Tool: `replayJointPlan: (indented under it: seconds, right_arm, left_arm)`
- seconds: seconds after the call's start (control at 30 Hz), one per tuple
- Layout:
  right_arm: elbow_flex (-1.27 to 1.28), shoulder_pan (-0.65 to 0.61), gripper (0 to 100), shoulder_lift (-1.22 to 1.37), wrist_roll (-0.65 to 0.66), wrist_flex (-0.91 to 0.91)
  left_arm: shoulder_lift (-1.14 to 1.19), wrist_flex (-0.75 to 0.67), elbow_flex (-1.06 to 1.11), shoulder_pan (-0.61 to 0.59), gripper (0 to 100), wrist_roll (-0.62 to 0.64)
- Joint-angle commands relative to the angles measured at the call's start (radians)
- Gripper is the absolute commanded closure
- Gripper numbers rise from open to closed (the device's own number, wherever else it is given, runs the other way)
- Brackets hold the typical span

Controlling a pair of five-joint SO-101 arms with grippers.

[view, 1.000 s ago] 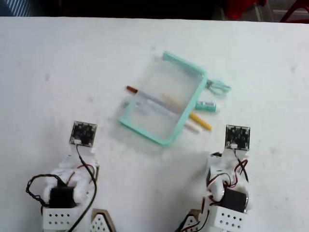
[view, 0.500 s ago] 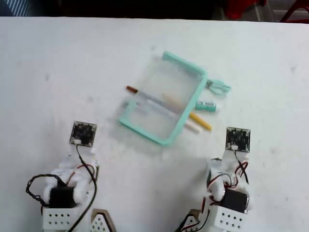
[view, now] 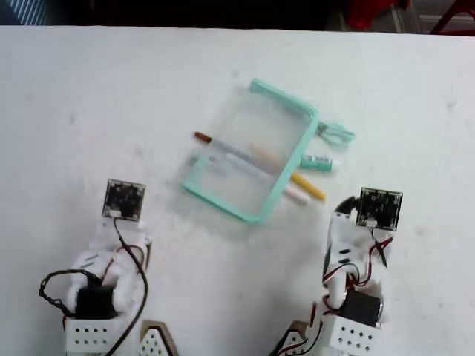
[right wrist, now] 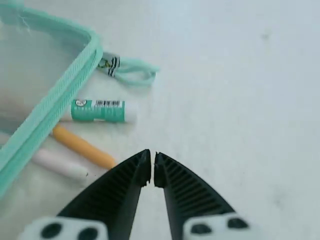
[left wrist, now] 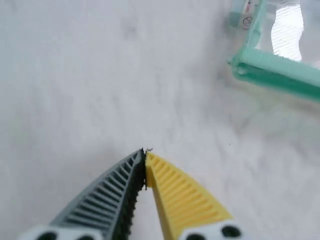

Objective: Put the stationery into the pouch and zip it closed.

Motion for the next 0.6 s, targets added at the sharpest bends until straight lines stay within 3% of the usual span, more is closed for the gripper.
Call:
replayJointPlan:
  seconds: [0.0,0.2,0.37,0.57]
  right_arm:
    - [-0.018,-0.005,98.1,-0.004,0.009,-0.077]
    - [-0.023,-0.14,98.0,-0.004,0.012,-0.13]
    - [-0.078,-0.325,90.9,-0.004,0.158,-0.13]
    - [-0.034,-0.414,91.0,-0.004,0.163,-0.107]
  left_arm:
    - [-0.007,-0.057,-0.035,-0.001,98,-0.06]
    - [-0.007,-0.068,-0.089,-0.007,98,-0.295]
    - [-0.007,-0.106,-0.189,0.05,98,-0.265]
    - [-0.007,-0.15,-0.196,0.081,98,-0.221]
